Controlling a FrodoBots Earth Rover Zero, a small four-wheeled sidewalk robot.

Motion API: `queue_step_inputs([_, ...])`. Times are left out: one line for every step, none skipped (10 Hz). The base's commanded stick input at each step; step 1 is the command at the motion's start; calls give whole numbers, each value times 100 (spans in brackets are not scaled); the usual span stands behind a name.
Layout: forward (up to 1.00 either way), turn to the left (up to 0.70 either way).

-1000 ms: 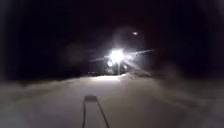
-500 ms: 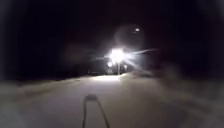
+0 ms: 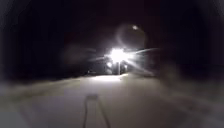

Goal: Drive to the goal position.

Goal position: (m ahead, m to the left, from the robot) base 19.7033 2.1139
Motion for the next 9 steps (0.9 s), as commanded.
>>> queue_step_inputs([100, 17])
queue_step_inputs([100, 20])
queue_step_inputs([100, 12])
queue_step_inputs([100, 3])
queue_step_inputs([100, 4])
queue_step_inputs([100, 9])
queue_step_inputs([100, 18])
queue_step_inputs([100, 24])
queue_step_inputs([100, 17])
